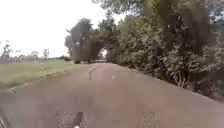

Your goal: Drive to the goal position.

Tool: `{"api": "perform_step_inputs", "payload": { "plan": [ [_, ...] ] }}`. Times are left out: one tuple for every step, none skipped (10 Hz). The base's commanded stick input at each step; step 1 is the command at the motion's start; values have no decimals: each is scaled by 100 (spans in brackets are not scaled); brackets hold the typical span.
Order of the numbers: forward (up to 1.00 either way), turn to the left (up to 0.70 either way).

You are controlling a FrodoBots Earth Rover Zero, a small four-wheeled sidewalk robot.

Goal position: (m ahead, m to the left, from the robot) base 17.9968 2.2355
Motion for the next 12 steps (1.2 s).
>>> {"api": "perform_step_inputs", "payload": {
  "plan": [
    [100, -13],
    [100, -12],
    [100, -11],
    [100, -10],
    [100, -9],
    [100, -7],
    [100, -7],
    [100, -7],
    [100, -7],
    [100, -7],
    [100, -6],
    [100, -6]
  ]
}}
